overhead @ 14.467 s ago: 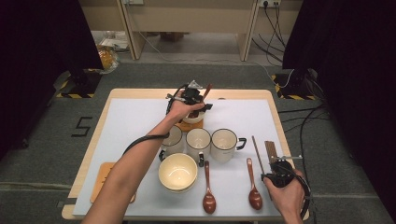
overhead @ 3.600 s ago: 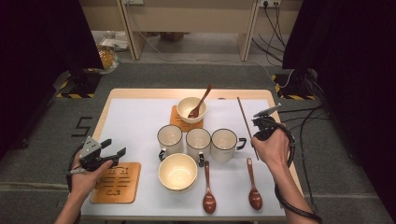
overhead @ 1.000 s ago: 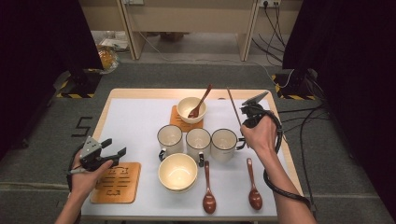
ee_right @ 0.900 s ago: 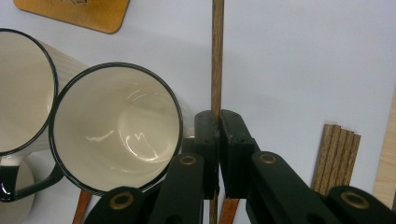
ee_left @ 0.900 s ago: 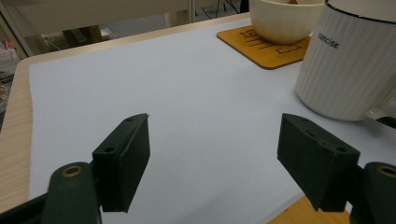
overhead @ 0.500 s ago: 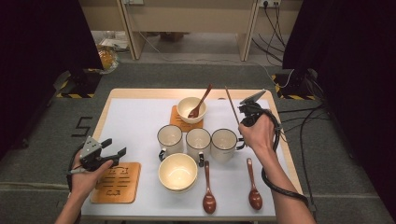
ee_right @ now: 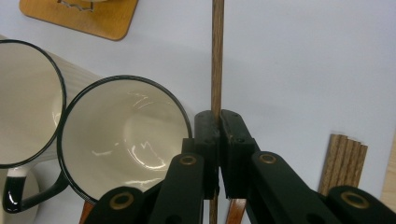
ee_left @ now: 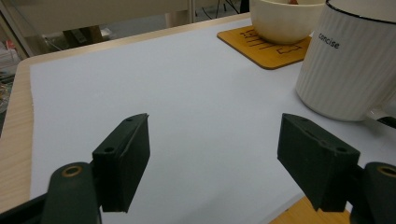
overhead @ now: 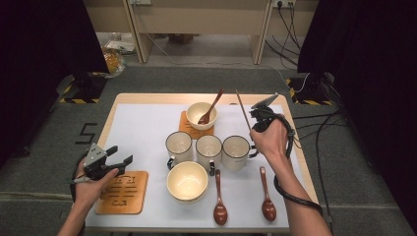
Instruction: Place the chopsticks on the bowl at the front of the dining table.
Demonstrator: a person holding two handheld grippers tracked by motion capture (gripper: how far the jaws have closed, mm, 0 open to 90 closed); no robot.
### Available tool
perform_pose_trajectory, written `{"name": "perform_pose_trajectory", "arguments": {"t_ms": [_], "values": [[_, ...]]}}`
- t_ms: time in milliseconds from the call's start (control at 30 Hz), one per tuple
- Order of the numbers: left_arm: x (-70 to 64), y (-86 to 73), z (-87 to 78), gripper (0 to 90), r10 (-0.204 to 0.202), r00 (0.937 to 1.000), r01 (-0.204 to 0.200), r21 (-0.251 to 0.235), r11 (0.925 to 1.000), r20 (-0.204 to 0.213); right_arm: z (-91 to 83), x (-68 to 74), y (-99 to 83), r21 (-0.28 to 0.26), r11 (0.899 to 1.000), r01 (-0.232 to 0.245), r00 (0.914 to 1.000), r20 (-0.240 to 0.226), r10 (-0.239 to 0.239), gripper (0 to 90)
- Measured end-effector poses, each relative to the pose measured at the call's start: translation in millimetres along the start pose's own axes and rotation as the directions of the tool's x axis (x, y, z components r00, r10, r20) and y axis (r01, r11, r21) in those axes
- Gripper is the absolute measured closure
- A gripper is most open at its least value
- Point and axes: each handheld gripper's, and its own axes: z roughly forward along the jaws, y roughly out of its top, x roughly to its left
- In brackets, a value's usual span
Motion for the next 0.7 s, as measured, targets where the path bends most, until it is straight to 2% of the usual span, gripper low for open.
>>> {"name": "perform_pose_trajectory", "arguments": {"t_ms": [700], "values": [[1.8,0.2,-0.8,25.0,-0.003,1.0,0.003,-0.004,1.0,-0.002,0.9,5.8,7.2,-0.006,1.0,0.006,1.0,0.0,-0.006,86.4]]}}
